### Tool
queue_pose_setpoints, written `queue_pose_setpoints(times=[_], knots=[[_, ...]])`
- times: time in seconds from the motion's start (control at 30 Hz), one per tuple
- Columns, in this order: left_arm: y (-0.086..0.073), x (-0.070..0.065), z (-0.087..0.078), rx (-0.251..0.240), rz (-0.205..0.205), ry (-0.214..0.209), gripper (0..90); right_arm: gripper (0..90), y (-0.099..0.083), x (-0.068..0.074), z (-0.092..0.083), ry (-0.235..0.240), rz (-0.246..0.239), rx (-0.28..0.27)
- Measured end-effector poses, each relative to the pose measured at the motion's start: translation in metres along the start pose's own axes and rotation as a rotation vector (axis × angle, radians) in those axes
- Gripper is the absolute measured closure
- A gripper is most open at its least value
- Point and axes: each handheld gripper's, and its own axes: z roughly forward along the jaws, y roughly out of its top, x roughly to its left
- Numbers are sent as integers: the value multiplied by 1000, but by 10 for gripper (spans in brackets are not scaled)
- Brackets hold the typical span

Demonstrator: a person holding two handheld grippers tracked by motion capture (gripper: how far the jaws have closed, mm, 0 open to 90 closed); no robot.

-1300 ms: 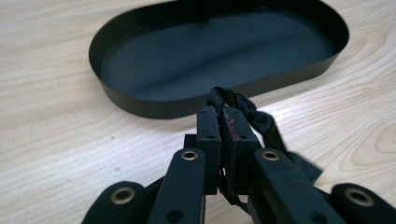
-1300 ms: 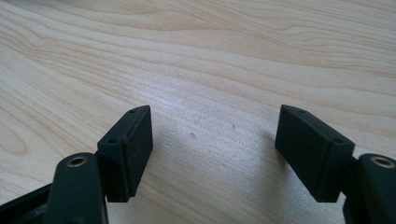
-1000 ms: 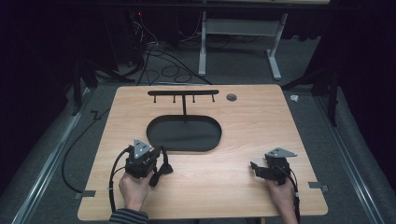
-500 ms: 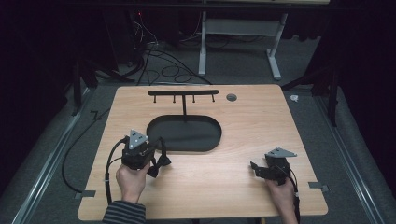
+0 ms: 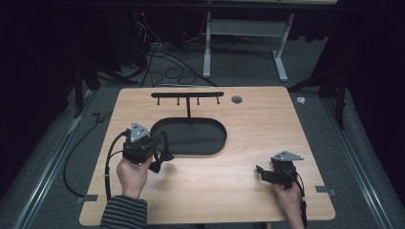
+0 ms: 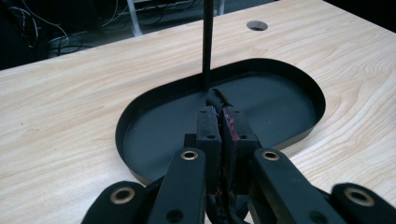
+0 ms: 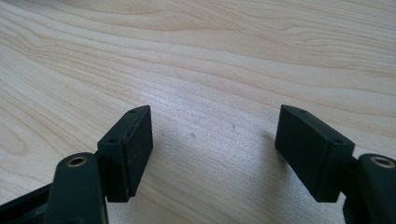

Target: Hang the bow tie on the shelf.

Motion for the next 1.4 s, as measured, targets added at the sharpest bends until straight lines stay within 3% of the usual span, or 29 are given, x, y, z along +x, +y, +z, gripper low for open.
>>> queue_pose_setpoints(times=[0.67, 1.4], knots=[[35, 13, 5, -27, -1, -2, 863, 289, 0, 0, 0, 0, -1, 1], [63, 21, 18, -16, 10, 27, 863, 287, 0, 0, 0, 1, -1, 0]])
